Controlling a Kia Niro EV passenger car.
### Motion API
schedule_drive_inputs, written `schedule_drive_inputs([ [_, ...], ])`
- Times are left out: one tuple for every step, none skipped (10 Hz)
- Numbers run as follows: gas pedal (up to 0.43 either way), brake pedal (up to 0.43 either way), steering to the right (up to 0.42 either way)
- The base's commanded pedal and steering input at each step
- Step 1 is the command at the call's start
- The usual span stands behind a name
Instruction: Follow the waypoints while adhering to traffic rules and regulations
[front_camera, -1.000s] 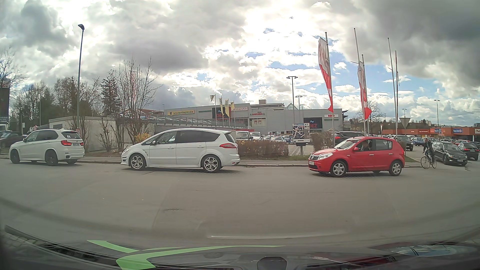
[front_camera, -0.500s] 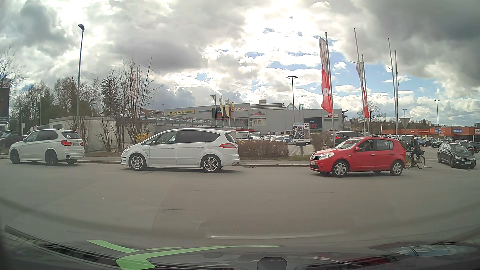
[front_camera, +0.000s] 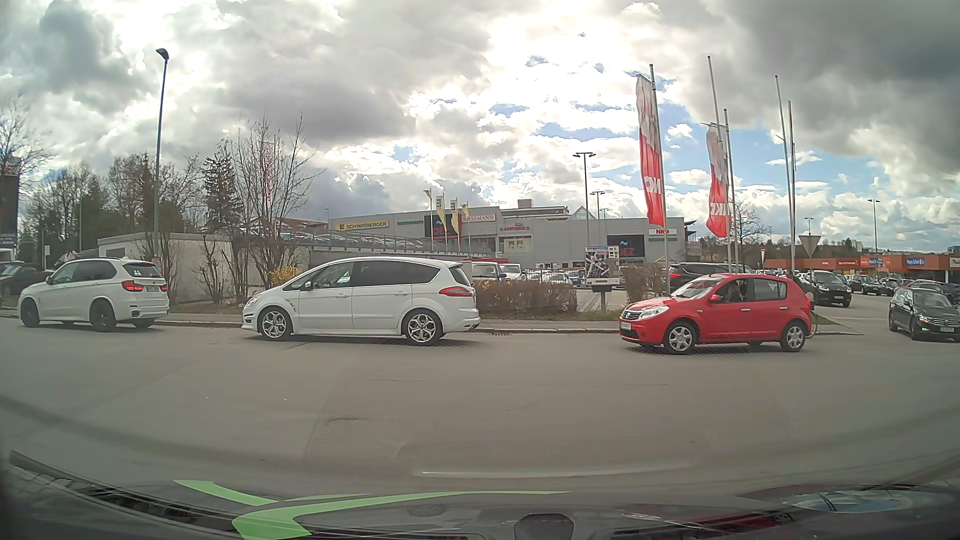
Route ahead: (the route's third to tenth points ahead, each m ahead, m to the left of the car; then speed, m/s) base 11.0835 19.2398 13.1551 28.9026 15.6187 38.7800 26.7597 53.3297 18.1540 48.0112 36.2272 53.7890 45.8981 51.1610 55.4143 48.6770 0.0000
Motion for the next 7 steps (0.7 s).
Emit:
schedule_drive_inputs([
  [0.0, 0.311, 0.01],
  [0.0, 0.311, 0.01],
  [0.0, 0.311, 0.01],
  [0.0, 0.311, 0.01],
  [0.0, 0.311, 0.01],
  [0.0, 0.311, 0.01],
  [0.0, 0.311, 0.01],
])
